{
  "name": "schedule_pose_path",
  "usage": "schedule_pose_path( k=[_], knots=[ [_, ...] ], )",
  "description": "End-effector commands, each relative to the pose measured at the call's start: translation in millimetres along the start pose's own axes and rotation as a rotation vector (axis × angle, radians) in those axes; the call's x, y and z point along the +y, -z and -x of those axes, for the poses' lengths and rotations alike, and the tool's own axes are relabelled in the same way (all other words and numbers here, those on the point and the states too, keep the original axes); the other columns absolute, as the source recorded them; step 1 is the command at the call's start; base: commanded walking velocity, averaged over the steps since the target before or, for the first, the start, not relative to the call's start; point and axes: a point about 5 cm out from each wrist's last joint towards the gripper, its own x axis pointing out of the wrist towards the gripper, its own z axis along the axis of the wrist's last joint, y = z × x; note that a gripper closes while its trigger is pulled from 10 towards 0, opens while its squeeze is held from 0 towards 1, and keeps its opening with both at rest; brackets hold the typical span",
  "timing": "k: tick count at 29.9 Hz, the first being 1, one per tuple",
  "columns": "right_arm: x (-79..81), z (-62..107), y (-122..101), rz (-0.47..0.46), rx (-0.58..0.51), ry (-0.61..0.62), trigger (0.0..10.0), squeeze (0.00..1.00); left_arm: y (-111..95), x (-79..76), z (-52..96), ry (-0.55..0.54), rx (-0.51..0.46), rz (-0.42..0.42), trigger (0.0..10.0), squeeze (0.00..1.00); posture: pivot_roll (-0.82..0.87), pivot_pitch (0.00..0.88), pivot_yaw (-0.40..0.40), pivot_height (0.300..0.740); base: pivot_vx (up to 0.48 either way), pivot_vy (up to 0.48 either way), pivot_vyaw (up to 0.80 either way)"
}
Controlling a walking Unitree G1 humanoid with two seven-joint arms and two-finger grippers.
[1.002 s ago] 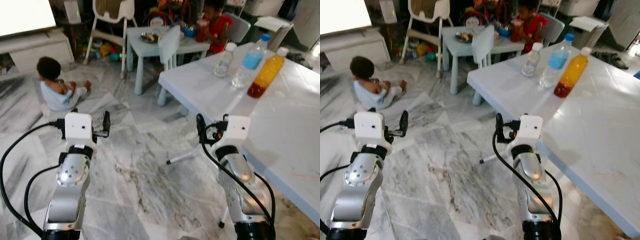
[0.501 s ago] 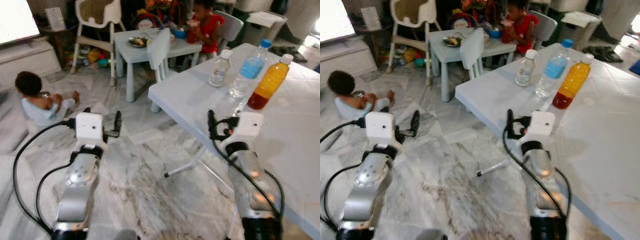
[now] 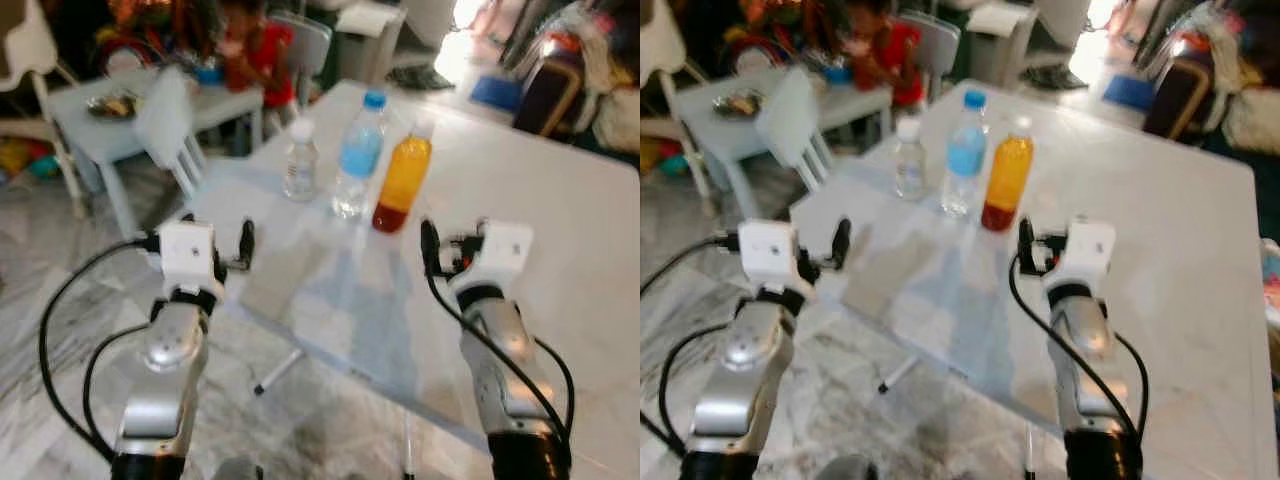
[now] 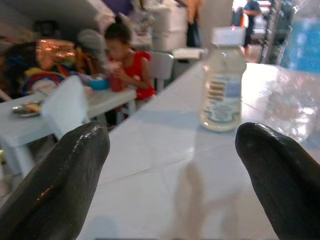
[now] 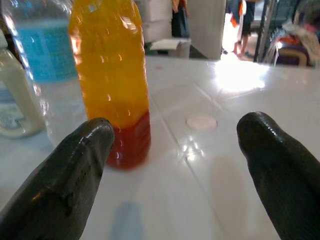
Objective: Restocking fridge
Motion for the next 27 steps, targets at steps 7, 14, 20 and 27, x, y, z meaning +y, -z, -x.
schedule_pose_path(
  k=[7, 14, 20, 27],
  knots=[
    [-4.3, 1.0, -1, 0.027, -0.011, 0.008, 10.0, 0.0, -2, -3.2, -0.4, 0.008, -0.009, 0.009, 10.0, 0.0, 0.05, 0.068, -0.052, 0.74, 0.0, 0.0, 0.0],
    [-3.8, -8.3, -19, 0.075, -0.088, -0.027, 10.0, 0.0, -6, -1.6, -1.3, 0.003, -0.021, 0.002, 10.0, 0.0, 0.05, 0.079, -0.049, 0.74, 0.0, 0.0, 0.0],
    [-7.8, -25.3, -41, 0.111, -0.159, -0.052, 10.0, 0.0, -7, -2.2, -0.9, 0.002, -0.019, 0.001, 10.0, 0.0, 0.05, 0.086, -0.046, 0.74, 0.0, 0.0, 0.0],
    [-17.2, -40.9, -61, 0.137, -0.212, -0.046, 10.0, 0.0, -9, -3.6, -1.0, 0.005, -0.024, 0.002, 10.0, 0.0, 0.06, 0.093, -0.043, 0.74, 0.0, 0.0, 0.0]
  ],
)
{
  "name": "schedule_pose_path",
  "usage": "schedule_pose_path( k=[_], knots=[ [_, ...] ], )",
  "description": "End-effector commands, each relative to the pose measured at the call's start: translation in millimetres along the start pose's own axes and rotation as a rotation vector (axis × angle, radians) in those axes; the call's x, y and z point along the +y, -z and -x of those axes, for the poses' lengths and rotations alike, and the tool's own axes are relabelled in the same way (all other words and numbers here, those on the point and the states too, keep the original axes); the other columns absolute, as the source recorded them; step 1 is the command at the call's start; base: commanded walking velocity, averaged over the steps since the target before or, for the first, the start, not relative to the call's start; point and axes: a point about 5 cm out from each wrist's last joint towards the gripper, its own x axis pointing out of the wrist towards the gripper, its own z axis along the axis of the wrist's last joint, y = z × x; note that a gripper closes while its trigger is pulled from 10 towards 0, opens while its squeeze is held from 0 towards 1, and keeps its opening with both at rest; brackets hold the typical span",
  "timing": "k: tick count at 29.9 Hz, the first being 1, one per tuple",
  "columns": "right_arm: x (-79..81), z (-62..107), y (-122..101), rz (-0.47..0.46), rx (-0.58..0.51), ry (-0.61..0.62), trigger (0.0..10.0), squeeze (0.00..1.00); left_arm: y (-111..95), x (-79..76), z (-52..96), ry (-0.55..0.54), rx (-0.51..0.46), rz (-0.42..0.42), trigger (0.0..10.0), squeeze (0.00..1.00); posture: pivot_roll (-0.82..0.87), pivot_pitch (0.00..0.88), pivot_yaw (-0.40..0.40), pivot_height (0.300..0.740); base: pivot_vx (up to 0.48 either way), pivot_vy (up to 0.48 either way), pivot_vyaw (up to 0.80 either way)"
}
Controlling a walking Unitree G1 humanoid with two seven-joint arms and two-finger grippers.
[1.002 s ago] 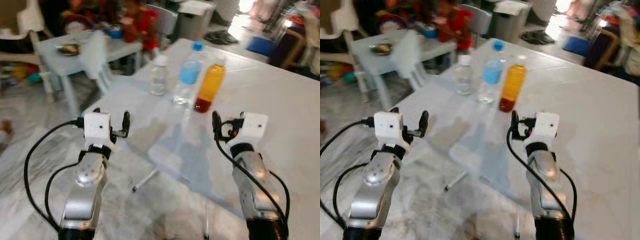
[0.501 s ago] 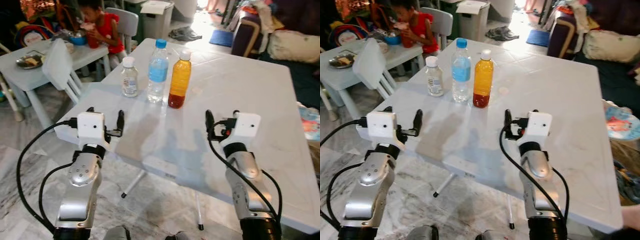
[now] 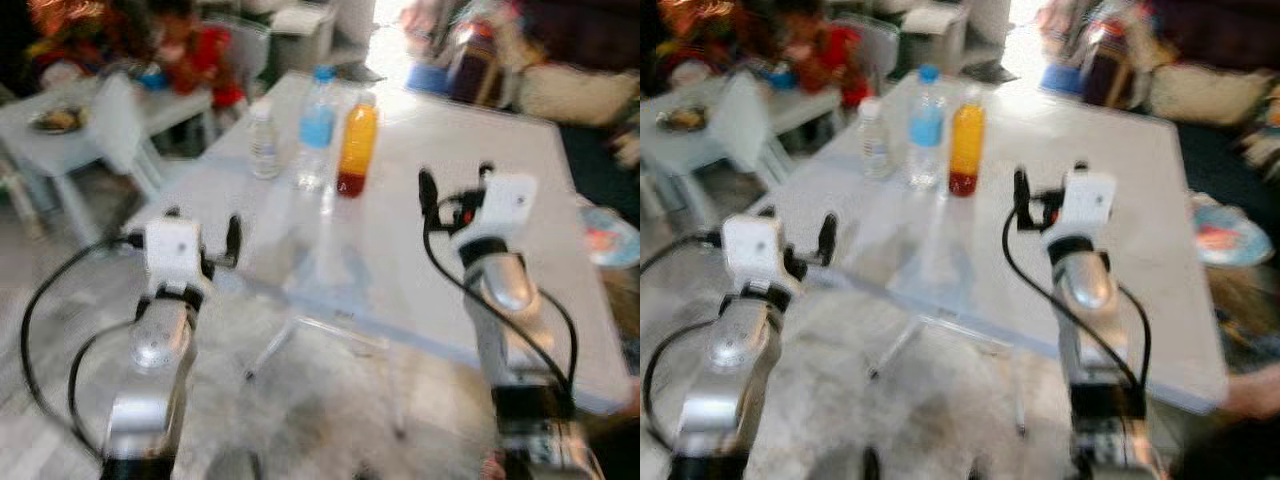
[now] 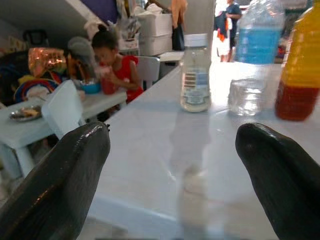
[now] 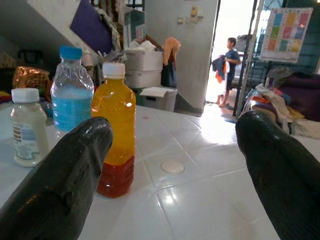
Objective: Restocking fridge
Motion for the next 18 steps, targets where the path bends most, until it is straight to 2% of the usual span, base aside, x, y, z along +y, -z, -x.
schedule_pose_path(
  k=[1, 3, 9, 18],
  knots=[
    [-7.5, -6.4, -6, 0.01, -0.026, 0.011, 10.0, 0.0, -7, -0.8, -2.2, 0.006, -0.022, -0.008, 10.0, 0.0, 0.06, 0.097, -0.042, 0.74, 0.0, 0.0, 0.0],
    [-14.0, -12.7, -12, 0.026, -0.049, 0.015, 10.0, 0.0, -8, 0.0, -1.1, 0.009, -0.021, -0.009, 10.0, 0.0, 0.07, 0.101, -0.039, 0.74, 0.0, 0.0, 0.0],
    [-12.2, -15.2, -19, 0.046, -0.085, 0.008, 10.0, 0.0, -9, -1.0, 1.8, 0.027, -0.021, -0.01, 10.0, 0.0, 0.08, 0.109, -0.032, 0.74, 0.0, 0.0, 0.0],
    [7.5, 5.5, -15, 0.006, -0.08, 0.007, 10.0, 0.0, -10, 0.3, 4.7, 0.033, -0.023, -0.008, 10.0, 0.0, 0.08, 0.098, -0.032, 0.74, 0.027, 0.0, 0.09]
  ],
)
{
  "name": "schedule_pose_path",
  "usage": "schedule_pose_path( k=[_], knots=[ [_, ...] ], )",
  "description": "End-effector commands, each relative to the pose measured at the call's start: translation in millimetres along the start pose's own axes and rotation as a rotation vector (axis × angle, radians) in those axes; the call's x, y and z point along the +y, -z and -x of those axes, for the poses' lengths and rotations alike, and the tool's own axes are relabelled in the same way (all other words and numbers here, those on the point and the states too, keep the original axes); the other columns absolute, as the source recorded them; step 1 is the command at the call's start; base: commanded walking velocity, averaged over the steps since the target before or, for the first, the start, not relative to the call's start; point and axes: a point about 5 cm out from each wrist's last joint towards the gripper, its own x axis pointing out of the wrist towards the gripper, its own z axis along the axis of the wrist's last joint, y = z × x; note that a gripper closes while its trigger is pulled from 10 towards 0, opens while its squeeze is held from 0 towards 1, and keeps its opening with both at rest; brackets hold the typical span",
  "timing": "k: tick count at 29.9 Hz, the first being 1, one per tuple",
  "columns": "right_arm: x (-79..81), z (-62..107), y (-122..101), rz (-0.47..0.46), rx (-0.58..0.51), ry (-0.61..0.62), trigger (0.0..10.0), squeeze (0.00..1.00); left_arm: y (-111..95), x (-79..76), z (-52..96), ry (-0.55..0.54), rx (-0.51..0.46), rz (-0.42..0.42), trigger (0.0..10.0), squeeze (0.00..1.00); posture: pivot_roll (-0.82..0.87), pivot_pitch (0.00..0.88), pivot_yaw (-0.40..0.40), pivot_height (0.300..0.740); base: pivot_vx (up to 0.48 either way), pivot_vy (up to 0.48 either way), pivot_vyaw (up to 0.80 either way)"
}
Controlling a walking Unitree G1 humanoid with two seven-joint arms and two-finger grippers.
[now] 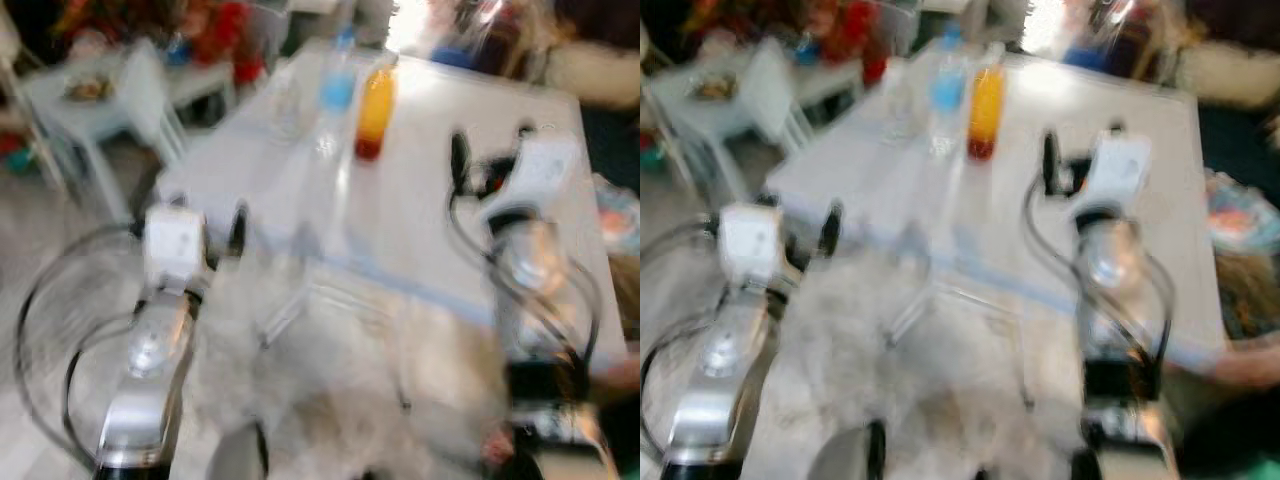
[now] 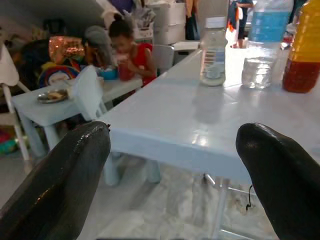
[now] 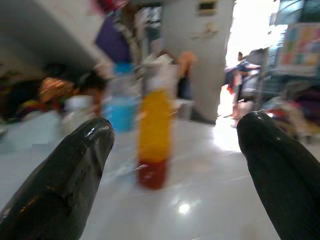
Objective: Restocking fridge
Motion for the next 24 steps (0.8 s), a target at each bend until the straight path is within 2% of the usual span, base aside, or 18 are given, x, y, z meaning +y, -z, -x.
schedule_pose_path(
  k=[1, 6, 14, 18, 24],
  knots=[
    [-1.0, 0.6, -8, 0.006, -0.027, 0.006, 10.0, 0.0, -6, -1.9, -1.4, 0.012, -0.023, -0.005, 10.0, 0.0, 0.08, 0.098, -0.032, 0.74, 0.244, 0.0, 0.0],
    [4.1, 27.7, 5, -0.012, 0.031, 0.014, 10.0, 0.0, -7, -0.8, 0.7, 0.016, -0.021, -0.002, 10.0, 0.0, 0.07, 0.087, -0.031, 0.74, 0.26, 0.0, 0.0],
    [0.4, 59.4, 17, -0.009, 0.108, 0.056, 10.0, 0.0, -1, 10.2, 11.3, -0.007, 0.006, -0.016, 10.0, 0.0, 0.06, 0.084, -0.028, 0.74, 0.275, 0.0, 0.0],
    [2.0, 64.6, 19, 0.0, 0.124, 0.048, 10.0, 0.0, 0, 11.2, 10.9, -0.017, 0.011, -0.014, 10.0, 0.0, 0.05, 0.082, -0.026, 0.74, 0.284, 0.0, 0.0],
    [3.6, 59.8, 17, -0.008, 0.123, 0.041, 10.0, 0.0, -3, 3.1, 6.4, 0.002, -0.003, 0.001, 10.0, 0.0, 0.05, 0.078, -0.026, 0.74, 0.296, 0.0, 0.0]
  ],
)
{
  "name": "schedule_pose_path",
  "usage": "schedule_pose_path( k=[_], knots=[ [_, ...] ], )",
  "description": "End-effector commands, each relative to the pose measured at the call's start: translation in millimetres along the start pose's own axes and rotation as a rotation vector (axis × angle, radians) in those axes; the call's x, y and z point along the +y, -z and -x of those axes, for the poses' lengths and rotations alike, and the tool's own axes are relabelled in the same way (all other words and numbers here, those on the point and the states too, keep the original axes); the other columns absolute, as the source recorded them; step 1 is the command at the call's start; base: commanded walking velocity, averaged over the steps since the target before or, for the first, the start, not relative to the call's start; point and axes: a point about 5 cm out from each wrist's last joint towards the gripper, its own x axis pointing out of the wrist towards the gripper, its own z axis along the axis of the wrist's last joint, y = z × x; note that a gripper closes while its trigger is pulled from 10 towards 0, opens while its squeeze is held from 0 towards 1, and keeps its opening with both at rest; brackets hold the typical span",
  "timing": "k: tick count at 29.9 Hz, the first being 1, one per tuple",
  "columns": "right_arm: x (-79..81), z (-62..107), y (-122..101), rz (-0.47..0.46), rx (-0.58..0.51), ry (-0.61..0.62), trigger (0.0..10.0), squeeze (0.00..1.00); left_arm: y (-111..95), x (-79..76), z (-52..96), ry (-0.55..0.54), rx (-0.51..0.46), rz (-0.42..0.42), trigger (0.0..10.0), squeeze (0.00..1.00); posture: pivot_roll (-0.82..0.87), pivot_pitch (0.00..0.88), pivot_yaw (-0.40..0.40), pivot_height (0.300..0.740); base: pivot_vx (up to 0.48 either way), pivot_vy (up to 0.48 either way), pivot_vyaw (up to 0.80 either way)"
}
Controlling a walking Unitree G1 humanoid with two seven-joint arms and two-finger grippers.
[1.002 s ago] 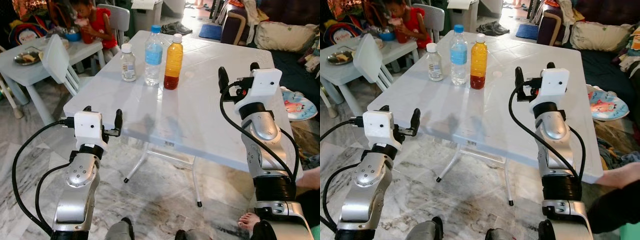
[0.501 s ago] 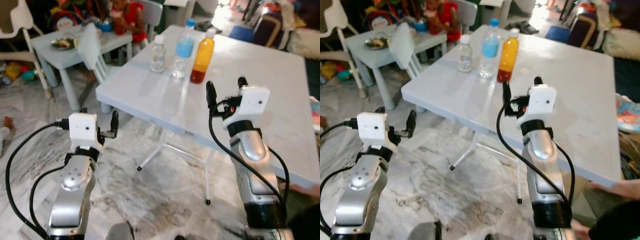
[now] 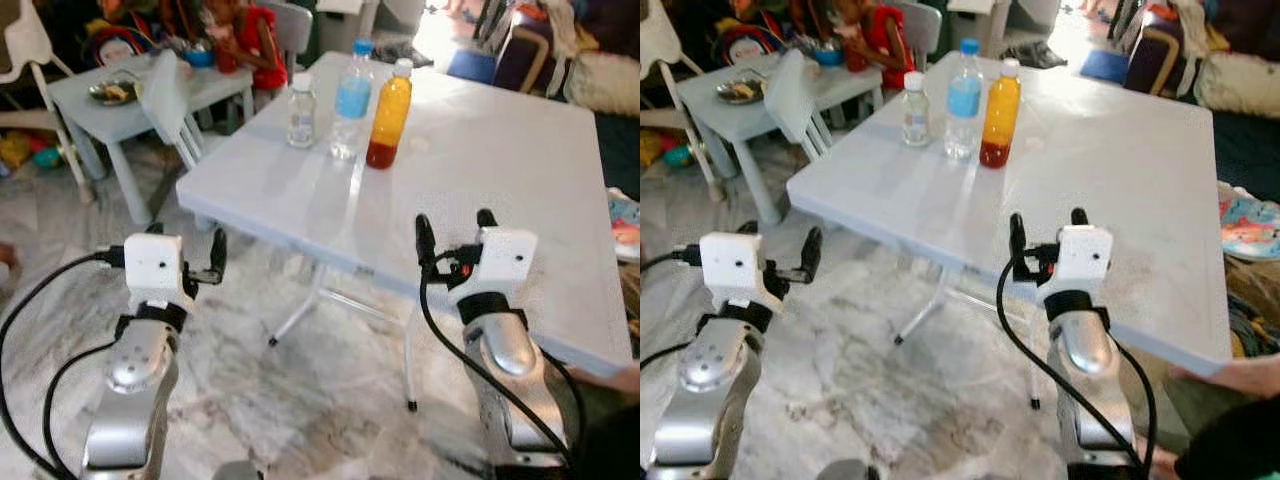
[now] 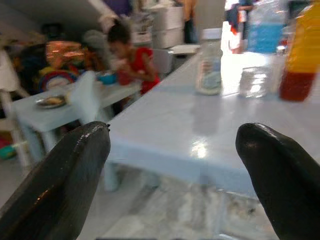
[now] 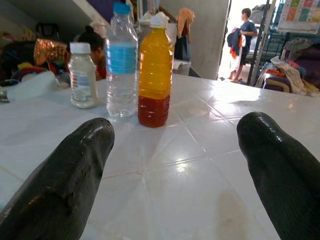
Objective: Restocking fridge
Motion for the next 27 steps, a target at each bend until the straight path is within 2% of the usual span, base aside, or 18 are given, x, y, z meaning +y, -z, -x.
schedule_pose_path(
  k=[1, 27],
  knots=[
    [-0.7, -3.6, -8.0, -0.001, -0.026, 0.004, 10.0, 0.0, 0.0, 1.7, 0.4, -0.009, 0.005, 0.0, 10.0, 0.0, 0.05, 0.079, -0.026, 0.74, 0.296, 0.0, 0.0],
    [7.8, -4.3, -10.1, -0.013, -0.036, -0.06, 10.0, 0.0, 0.8, -2.0, -3.6, 0.002, 0.005, 0.007, 10.0, 0.0, 0.05, 0.088, -0.03, 0.74, 0.295, 0.0, 0.06]
  ],
)
